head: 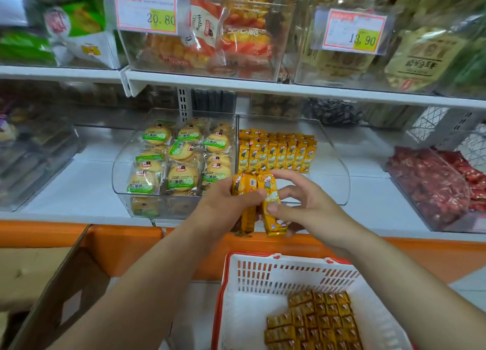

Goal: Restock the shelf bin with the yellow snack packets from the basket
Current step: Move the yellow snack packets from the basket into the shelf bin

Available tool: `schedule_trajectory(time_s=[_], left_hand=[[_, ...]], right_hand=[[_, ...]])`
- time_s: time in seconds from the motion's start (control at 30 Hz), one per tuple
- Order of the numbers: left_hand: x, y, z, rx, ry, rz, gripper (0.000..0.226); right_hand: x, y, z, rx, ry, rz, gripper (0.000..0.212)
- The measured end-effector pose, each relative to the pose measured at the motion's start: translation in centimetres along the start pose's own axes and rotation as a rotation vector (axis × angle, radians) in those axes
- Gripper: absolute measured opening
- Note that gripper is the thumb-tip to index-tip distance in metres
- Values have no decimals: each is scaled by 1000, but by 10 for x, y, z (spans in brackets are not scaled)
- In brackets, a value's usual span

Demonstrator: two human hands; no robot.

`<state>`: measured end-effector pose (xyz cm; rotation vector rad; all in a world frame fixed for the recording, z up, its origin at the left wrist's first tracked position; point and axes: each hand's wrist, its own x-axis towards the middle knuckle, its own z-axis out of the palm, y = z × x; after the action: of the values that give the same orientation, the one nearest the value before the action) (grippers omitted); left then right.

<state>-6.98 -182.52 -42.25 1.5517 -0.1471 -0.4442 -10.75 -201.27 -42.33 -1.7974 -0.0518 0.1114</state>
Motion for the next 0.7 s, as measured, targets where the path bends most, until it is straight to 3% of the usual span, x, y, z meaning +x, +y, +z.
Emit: schedule_trajectory(time_s=[0.13,0.27,0.53,0.7], left_hand=[[0,0,-6,84,104,28,20],[2,-1,-12,179,183,37,24],[9,-4,-25,190,160,6,15],[15,-9,-31,225,198,15,43]], right_hand=[[18,-1,-15,4,92,-24,53],[57,7,-34,-170,245,-79,56],[148,41,-59,-505,365,-99,53],[191,52,-54,-691,336,-77,49]])
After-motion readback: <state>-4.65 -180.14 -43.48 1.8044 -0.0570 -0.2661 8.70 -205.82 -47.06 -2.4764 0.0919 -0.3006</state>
